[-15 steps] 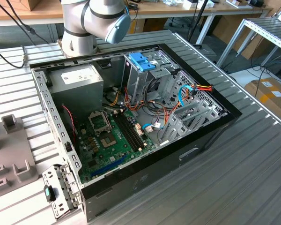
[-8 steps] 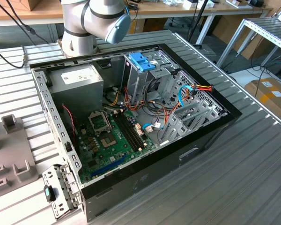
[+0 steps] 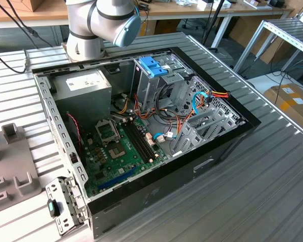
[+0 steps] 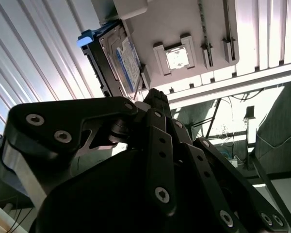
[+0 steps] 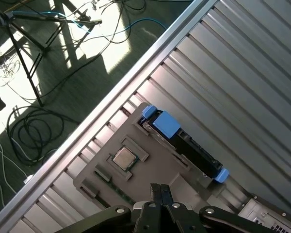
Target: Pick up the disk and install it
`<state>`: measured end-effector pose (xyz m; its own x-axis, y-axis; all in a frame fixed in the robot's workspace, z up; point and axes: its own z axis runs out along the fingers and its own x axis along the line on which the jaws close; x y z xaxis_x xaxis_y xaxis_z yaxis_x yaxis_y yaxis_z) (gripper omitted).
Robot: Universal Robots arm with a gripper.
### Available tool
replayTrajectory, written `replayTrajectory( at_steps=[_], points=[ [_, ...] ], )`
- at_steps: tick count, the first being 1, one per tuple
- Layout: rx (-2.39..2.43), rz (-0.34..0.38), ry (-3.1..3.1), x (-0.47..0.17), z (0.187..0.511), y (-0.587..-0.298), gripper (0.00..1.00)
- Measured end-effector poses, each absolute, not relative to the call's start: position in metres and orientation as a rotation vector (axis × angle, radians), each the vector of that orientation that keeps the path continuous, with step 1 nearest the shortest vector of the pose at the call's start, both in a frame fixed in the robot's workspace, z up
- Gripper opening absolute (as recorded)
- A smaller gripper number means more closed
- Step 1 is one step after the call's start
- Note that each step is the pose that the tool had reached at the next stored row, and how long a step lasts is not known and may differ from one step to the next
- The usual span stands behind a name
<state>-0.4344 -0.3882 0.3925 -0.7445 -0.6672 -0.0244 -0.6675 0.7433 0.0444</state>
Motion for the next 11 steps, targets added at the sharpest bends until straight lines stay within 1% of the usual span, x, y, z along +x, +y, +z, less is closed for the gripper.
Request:
replayTrajectory(
  at_steps=[11],
  points=[
    [-1.195, 0.079, 2.898, -0.4344, 0.3925, -0.3882, 0.11]
  ],
)
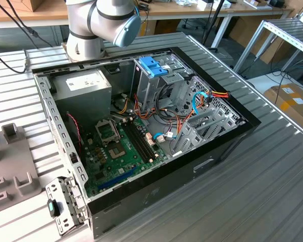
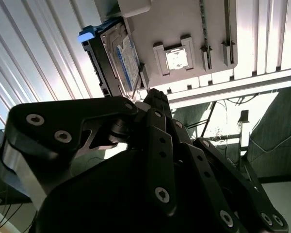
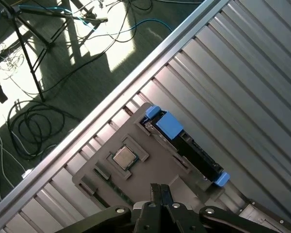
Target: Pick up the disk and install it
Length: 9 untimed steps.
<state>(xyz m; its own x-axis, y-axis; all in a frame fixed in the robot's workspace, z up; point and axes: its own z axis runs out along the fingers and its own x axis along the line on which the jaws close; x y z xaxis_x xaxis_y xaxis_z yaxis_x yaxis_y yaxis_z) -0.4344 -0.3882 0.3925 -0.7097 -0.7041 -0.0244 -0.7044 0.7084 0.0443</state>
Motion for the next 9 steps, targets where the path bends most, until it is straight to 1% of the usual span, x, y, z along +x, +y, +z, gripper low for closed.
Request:
replayTrajectory(
  at_steps=[9],
  points=[
    [-1.262, 0.079, 2.871, -0.4344, 0.3925, -0.3882, 0.11]
  ],
)
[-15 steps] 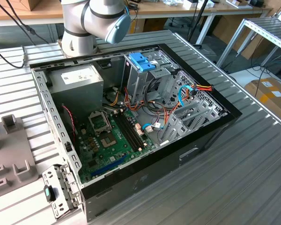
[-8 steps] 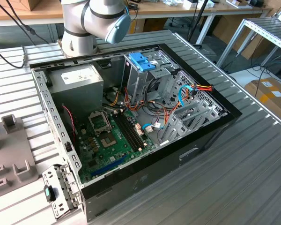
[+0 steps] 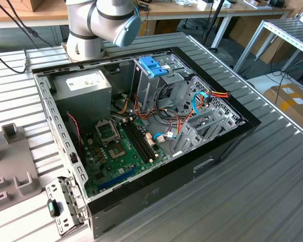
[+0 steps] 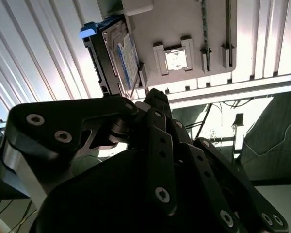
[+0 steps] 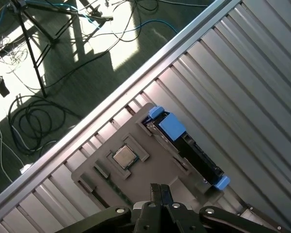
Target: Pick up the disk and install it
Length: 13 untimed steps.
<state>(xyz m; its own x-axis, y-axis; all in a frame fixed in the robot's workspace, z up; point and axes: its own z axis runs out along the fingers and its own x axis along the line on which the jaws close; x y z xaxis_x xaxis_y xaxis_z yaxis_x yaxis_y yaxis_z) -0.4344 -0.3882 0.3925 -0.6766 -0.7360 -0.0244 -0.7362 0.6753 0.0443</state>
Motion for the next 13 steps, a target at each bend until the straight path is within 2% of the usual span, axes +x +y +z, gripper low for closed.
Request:
replayTrajectory(
  at_steps=[13],
  points=[
    [-1.36, 0.079, 2.828, -0.4344, 0.3924, -0.3882, 0.11]
  ],
)
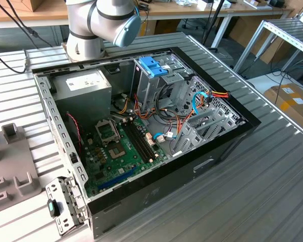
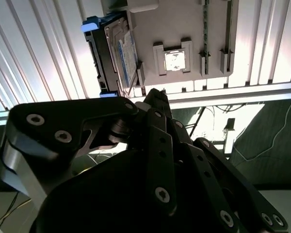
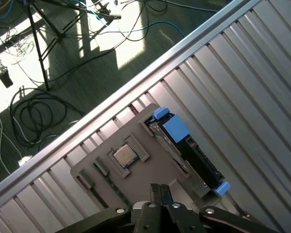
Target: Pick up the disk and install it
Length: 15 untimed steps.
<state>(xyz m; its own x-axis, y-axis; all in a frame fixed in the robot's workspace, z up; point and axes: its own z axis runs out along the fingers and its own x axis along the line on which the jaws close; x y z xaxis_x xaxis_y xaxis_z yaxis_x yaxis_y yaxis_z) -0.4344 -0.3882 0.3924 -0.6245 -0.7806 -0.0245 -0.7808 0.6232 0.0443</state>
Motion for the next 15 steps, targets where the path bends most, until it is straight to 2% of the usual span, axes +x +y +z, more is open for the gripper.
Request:
replayTrajectory(
  at_steps=[15],
  points=[
    [-1.532, 0.08, 2.742, -0.4344, 0.3925, -0.3882, 0.11]
  ],
)
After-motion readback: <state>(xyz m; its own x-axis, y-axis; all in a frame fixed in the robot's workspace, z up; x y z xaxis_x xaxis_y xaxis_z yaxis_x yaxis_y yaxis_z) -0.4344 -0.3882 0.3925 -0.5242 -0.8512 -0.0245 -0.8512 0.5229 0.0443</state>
